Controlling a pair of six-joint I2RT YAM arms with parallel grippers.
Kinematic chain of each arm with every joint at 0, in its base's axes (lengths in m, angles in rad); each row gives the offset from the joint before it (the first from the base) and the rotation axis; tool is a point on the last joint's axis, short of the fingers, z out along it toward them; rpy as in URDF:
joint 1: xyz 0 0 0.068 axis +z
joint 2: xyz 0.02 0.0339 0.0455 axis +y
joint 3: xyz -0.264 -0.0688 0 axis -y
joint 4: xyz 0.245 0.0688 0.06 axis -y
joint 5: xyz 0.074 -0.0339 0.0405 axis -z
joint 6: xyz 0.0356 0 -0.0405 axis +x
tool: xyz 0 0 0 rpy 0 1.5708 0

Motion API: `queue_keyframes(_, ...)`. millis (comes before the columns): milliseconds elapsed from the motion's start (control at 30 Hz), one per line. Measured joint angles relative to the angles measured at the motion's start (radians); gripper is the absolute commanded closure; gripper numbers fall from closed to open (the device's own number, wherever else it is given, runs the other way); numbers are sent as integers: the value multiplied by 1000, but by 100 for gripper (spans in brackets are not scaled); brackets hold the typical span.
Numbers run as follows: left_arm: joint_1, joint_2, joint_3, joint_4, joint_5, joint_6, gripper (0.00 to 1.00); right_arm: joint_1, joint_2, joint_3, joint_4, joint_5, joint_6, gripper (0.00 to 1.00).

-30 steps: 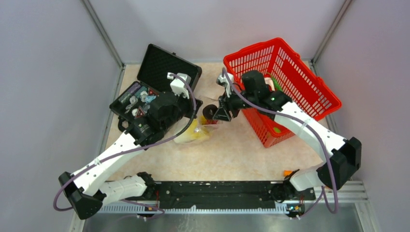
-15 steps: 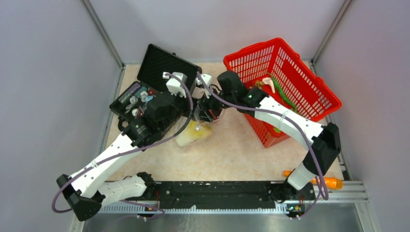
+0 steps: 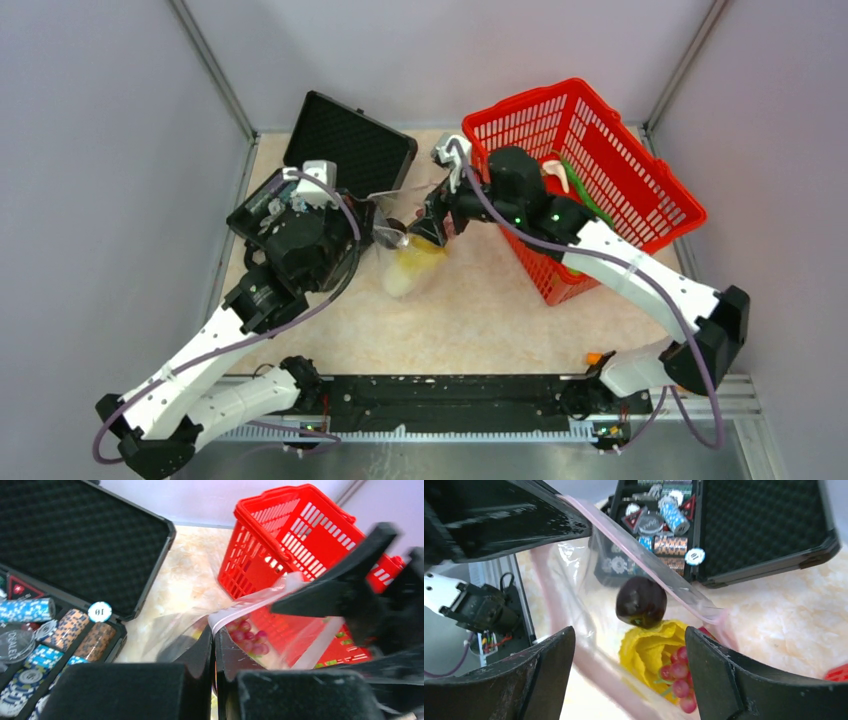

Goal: Place the food in the zip-top bag and seal the zipper

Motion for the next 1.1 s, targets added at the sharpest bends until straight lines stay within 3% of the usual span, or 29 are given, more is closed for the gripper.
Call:
queue_keyframes(200, -1, -81, -66, 18, -85, 12, 100, -1, -221, -141, 117, 136, 35, 19)
queue_keyframes(433, 8, 32, 48, -35, 39, 89, 100, -195, -390, -179, 138, 380, 104, 19)
queue_keyframes(733, 9, 127, 70, -93, 157, 100, 100, -373, -277, -86, -111, 492, 126, 20)
queue_keyframes(967, 8, 123, 64, -86, 186, 93, 100, -619, -136, 11, -384, 472, 114, 16)
queue_keyframes(1100, 8, 123, 59, -79, 196, 93, 100, -695, -16, 34, -530, 419, 68, 13)
